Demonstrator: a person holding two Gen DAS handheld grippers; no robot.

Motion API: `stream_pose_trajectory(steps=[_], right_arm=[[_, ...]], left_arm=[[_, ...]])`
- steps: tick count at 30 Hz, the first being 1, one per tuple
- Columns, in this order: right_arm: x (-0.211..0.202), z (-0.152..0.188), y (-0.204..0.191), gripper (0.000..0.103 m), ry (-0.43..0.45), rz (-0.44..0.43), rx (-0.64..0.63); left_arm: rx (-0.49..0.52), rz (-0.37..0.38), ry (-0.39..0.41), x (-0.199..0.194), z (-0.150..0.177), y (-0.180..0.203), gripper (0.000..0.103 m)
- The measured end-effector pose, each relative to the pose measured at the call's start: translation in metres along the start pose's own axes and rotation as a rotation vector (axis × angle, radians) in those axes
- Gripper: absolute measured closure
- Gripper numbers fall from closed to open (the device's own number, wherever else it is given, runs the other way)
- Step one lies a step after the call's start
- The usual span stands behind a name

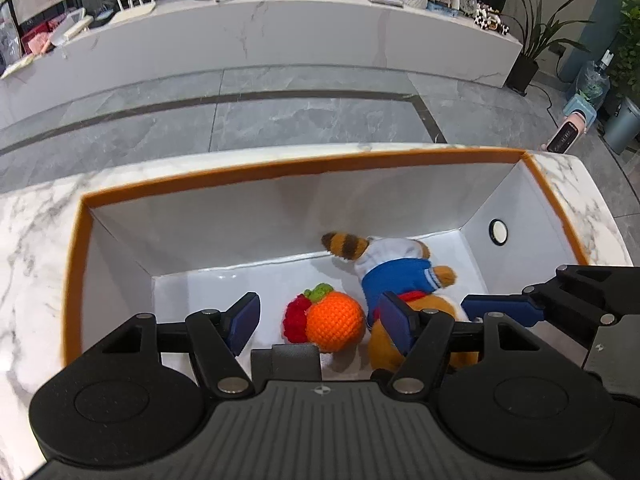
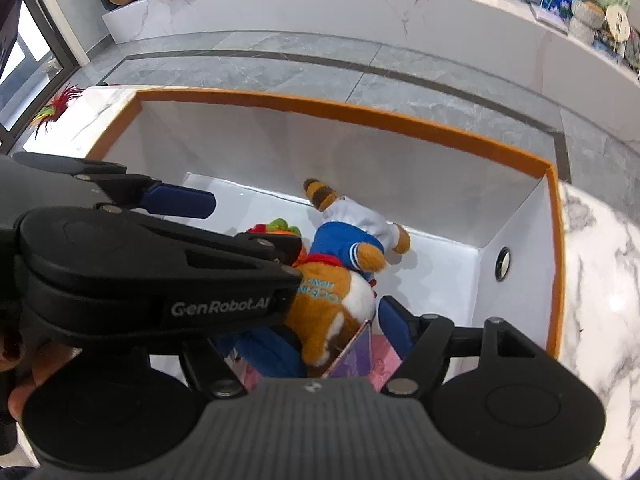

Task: Organize objects
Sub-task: 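Open both tools and withdraw them from the box, then grasp the cream crocheted doll with the left tool while the right tool grasps the white striped-hat bunny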

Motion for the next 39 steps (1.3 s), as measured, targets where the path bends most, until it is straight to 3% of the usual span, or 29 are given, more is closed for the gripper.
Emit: stream_pose_trajectory(steps=[12, 19, 21, 24, 29, 35, 39], right_arm=[[-0.059, 0.006, -0.005, 0.03, 0.08, -0.002, -0.013], [-0.111, 0.023, -0.027, 0.026, 0.142, 0.048, -0.132], [-0.131, 0.031, -0.038, 0.021, 0.189, 0.068, -0.161], [-0.162, 0.055, -0.051, 0.014, 0.235, 0.054, -0.144], [-0.193, 0.109, -0.061, 0.013, 0.271, 0.078, -0.099], [-0.202, 0.156, -0.062, 0.012, 0.315, 0.014, 0.05], [-0.19, 0.169, -0.054, 0.012, 0.306, -0.007, 0.082]], left_arm=[[-0.017, -0.002, 0.107, -0.055, -0.002, 0.008, 0.026], [0.041, -0.03, 0.228, -0.111, 0.014, 0.013, 0.023], [0.055, -0.043, 0.269, -0.131, 0.024, 0.012, 0.014], [0.039, -0.037, 0.3, -0.156, 0.043, 0.01, 0.013], [0.002, -0.033, 0.316, -0.185, 0.083, 0.003, 0.012], [-0.02, -0.042, 0.299, -0.176, 0.137, -0.013, 0.012], [0.049, -0.027, 0.316, -0.163, 0.159, -0.014, 0.012]])
Point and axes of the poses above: each gripper's, at about its wrist camera, not at the fingertips, and x roughly the way its jaws point, y to its right, z to its underside, the point moved 8 cm from there along x, roughly the way its jaws point, and after that the axes turned 13 degrees about y, right-handed, at the moved point
